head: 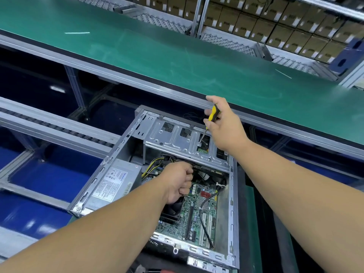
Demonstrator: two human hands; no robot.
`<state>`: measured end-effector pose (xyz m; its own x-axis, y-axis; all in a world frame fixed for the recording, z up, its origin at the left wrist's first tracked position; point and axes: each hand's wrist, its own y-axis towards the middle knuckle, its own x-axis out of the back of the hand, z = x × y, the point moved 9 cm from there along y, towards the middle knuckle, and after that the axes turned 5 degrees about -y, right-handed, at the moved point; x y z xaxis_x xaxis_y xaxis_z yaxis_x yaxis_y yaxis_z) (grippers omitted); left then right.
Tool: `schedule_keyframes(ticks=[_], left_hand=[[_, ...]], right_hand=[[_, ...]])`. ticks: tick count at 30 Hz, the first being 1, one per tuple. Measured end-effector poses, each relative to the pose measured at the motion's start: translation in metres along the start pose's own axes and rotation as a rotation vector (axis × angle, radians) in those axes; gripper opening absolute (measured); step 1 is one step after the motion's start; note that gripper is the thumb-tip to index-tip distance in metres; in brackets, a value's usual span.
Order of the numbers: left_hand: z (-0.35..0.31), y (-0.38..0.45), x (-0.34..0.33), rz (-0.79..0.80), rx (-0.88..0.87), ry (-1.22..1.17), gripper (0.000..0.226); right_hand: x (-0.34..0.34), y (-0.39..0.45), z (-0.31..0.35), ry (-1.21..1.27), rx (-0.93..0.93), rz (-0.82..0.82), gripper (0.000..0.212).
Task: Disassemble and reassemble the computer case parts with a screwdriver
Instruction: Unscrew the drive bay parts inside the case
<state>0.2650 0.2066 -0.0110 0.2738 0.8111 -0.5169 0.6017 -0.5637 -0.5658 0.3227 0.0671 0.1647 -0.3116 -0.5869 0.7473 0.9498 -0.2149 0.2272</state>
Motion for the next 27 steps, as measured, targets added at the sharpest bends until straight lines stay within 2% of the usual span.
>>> schedule_keyframes(ticks=[3,7,12,18,23,27], left_hand=[[0.0,0.001,0.0,-0.005,-0.011,0.015,0.032],[-0.002,0.0,0.001,-0.012,-0.027,0.032,0.032],[-0.004,0.001,0.002,-0.025,-0.045,0.041,0.029],[-0.005,-0.003,0.003,-0.04,-0.057,0.074,0.027],[-0.006,-0.004,0.003,-0.053,-0.055,0.089,0.027],[-0.006,-0.005,0.003,-0.068,-0.046,0.096,0.021]], right_hand=[[0.004,0.002,0.003,-0.047,-0.004,-0.068,0.062],[0.005,-0.001,0.009,-0.123,0.039,-0.151,0.057],[-0.008,0.002,0.011,0.061,0.047,0.009,0.067],[0.006,-0.002,0.008,-0.112,0.026,-0.2,0.056],[0.002,-0.001,0.007,0.01,0.042,-0.064,0.063],[0.005,0.0,0.009,-0.052,-0.026,-0.116,0.05]])
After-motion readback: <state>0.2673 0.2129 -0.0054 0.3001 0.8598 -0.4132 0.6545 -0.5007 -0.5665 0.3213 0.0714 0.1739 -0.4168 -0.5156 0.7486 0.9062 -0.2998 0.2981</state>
